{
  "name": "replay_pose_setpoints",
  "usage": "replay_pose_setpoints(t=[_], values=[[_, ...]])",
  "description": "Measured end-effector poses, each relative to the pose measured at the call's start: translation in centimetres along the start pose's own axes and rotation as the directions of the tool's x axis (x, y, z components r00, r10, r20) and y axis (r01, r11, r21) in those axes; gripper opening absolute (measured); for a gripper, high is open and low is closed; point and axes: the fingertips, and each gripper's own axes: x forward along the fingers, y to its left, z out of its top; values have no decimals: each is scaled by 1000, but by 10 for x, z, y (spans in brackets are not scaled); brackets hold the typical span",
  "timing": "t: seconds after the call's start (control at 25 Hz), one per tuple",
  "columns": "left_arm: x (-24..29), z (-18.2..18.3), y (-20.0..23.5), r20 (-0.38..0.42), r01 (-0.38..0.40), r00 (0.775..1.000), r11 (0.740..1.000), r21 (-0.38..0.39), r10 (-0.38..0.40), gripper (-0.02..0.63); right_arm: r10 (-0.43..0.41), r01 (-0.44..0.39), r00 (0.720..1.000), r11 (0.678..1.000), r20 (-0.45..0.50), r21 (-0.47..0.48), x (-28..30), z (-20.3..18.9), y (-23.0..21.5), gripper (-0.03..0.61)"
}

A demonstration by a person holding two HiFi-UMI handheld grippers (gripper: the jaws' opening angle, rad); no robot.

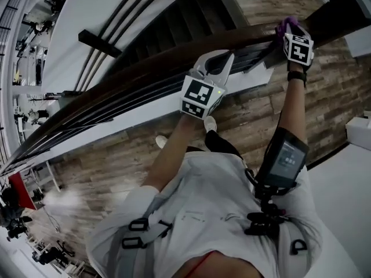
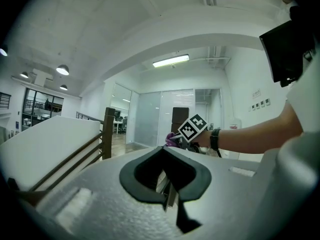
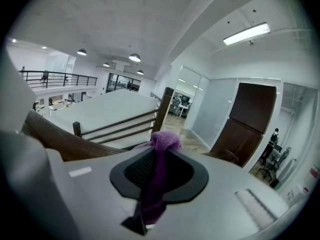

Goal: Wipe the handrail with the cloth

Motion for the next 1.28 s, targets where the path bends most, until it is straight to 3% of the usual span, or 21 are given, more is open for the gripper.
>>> replay_pose_setpoints(t=[0.12, 0.2, 0.28, 0.36, 0.4, 0.48, 0.56, 0.64, 0.72, 0.8, 0.96, 1.08, 1.16, 1.28], values=[[-28, -1, 10, 28, -56, 998, 998, 7, 56, 0, 3, -3, 1000, 999, -15, 32, -10, 8, 7, 51], [-59, -5, 27, 40, -113, 993, 994, 8, 113, 0, 124, -132, 990, 983, 71, 127, -26, 28, 49, 51], [-103, -13, 49, 35, -179, 983, 984, 5, 179, 2, 266, -298, 944, 941, 196, 159, -55, 49, 119, 51], [-157, -23, 78, 26, -272, 962, 962, -13, 273, 1, 407, -454, 866, 884, 291, 112, -97, 68, 207, 51], [-188, -26, 94, 23, -330, 943, 944, -27, 331, 0, 487, -538, 811, 839, 325, 86, -121, 77, 256, 51], [-258, -30, 127, 20, -458, 888, 887, -57, 459, 0, 653, -711, 661, 703, 370, 30, -173, 95, 361, 51], [-334, -36, 161, 17, -583, 810, 808, -84, 586, 0, 789, -842, 481, 537, 383, -49, -226, 110, 466, 51], [-409, -48, 192, 11, -680, 728, 725, -108, 685, 0, 869, -905, 327, 401, 370, -142, -272, 117, 560, 51], [-484, -66, 219, -6, -767, 634, 629, -128, 773, 0, 916, -928, 207, 295, 343, -228, -308, 117, 644, 52], [-556, -84, 240, -32, -837, 538, 530, -136, 842, 0, 941, -930, 128, 223, 314, -291, -333, 115, 718, 52], [-675, -113, 263, -80, -912, 396, 382, -148, 915, 0, 971, -923, 43, 128, 234, -363, -364, 95, 853, 52], [-742, -132, 270, -109, -941, 319, 301, -154, 941, 0, 983, -905, 12, 88, 181, -417, -385, 78, 938, 52], [-776, -142, 277, -120, -949, 291, 270, -160, 949, 0, 984, -878, 17, 99, 175, -469, -398, 73, 988, 52], [-810, -158, 289, -133, -954, 267, 242, -178, 955, 0, 984, -810, 73, 155, 165, -565, -400, 59, 1062, 52]])
